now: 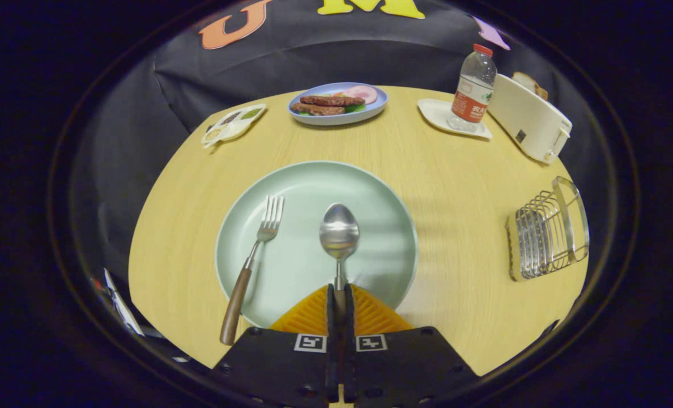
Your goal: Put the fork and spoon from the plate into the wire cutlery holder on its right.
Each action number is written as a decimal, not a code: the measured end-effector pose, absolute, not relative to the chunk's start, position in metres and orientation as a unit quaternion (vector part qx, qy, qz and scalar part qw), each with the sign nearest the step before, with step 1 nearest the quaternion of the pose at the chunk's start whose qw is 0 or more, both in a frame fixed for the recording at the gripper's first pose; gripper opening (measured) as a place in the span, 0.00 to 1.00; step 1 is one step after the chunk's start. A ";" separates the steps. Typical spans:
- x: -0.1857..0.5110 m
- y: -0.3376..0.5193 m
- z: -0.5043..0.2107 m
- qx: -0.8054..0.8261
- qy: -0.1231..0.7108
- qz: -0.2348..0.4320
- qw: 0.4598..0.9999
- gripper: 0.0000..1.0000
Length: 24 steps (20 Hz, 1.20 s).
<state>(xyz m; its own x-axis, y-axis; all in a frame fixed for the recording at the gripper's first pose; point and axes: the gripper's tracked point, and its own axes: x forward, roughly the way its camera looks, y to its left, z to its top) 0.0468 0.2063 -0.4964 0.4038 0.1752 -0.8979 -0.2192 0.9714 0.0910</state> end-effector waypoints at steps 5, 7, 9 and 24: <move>0.045 0.197 -0.453 -0.026 0.505 0.159 0.848 0.04; 0.044 0.187 -0.434 -0.032 0.492 0.172 0.853 0.04; 0.044 0.175 -0.416 -0.034 0.480 0.177 0.859 0.04; 0.065 0.001 -0.355 -0.027 0.450 0.101 0.887 0.04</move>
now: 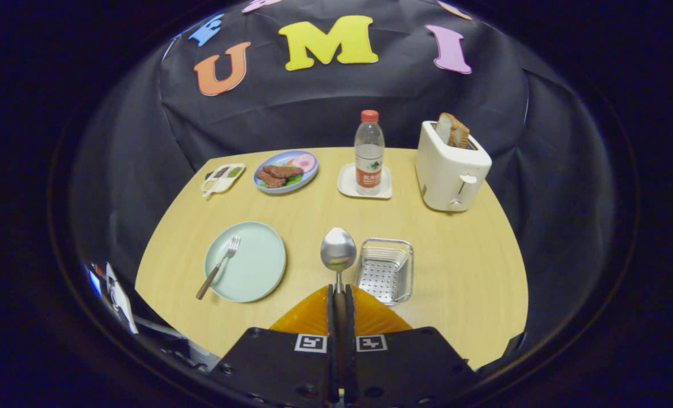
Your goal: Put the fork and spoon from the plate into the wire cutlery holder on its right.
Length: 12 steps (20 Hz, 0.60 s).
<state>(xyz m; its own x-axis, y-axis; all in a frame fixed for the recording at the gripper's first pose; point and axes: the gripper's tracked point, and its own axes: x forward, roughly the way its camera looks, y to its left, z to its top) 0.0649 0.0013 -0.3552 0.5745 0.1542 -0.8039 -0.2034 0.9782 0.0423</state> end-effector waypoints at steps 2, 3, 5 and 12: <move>0.065 -0.014 -0.357 -0.021 0.460 0.087 0.883 0.04; 0.065 -0.017 -0.359 -0.016 0.465 0.084 0.881 0.04; 0.067 -0.024 -0.361 -0.014 0.473 0.080 0.878 0.04; 0.079 -0.025 -0.376 -0.012 0.536 0.075 0.841 0.04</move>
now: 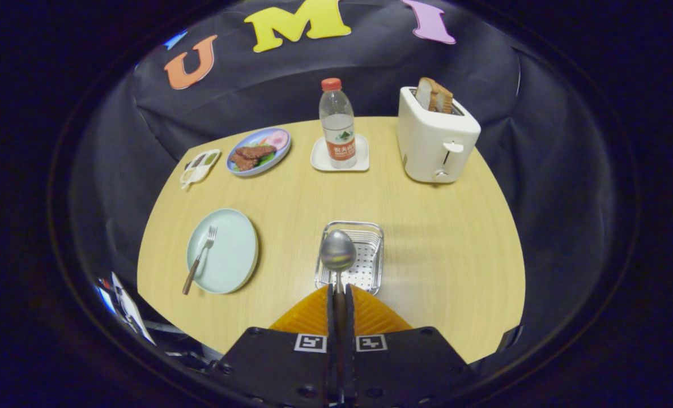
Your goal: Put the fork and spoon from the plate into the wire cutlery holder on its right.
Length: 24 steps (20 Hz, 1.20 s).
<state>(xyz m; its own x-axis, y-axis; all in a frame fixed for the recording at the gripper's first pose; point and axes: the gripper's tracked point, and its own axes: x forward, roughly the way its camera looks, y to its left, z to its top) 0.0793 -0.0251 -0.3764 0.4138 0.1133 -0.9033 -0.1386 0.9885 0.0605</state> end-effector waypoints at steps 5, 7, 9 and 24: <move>0.084 -0.025 -0.385 -0.013 0.563 0.058 0.825 0.04; 0.085 -0.023 -0.387 -0.010 0.572 0.054 0.819 0.04; 0.089 -0.024 -0.388 -0.008 0.571 0.044 0.820 0.04; 0.116 0.037 -0.361 -0.034 0.501 0.072 0.862 0.29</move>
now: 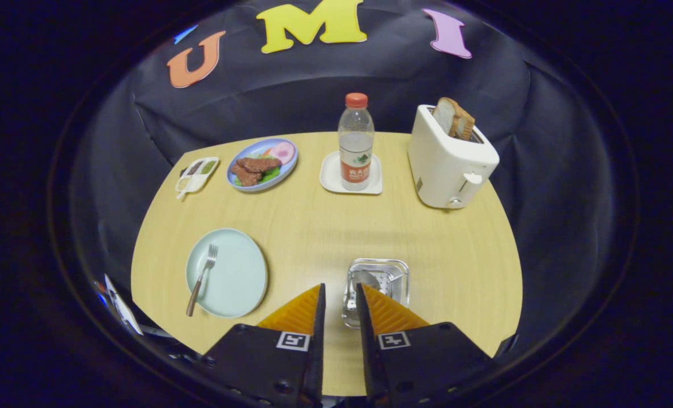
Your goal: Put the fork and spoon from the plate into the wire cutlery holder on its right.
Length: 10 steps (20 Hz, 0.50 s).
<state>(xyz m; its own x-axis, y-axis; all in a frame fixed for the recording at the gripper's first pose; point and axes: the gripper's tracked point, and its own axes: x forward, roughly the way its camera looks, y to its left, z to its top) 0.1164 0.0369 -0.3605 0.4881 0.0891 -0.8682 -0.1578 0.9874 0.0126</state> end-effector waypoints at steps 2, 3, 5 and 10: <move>0.114 0.057 -0.364 -0.033 0.493 0.077 0.866 0.38; 0.113 0.069 -0.366 -0.029 0.489 0.084 0.867 0.48; 0.107 0.089 -0.373 -0.031 0.488 0.087 0.868 0.68; 0.091 0.136 -0.406 -0.025 0.506 0.094 0.857 0.94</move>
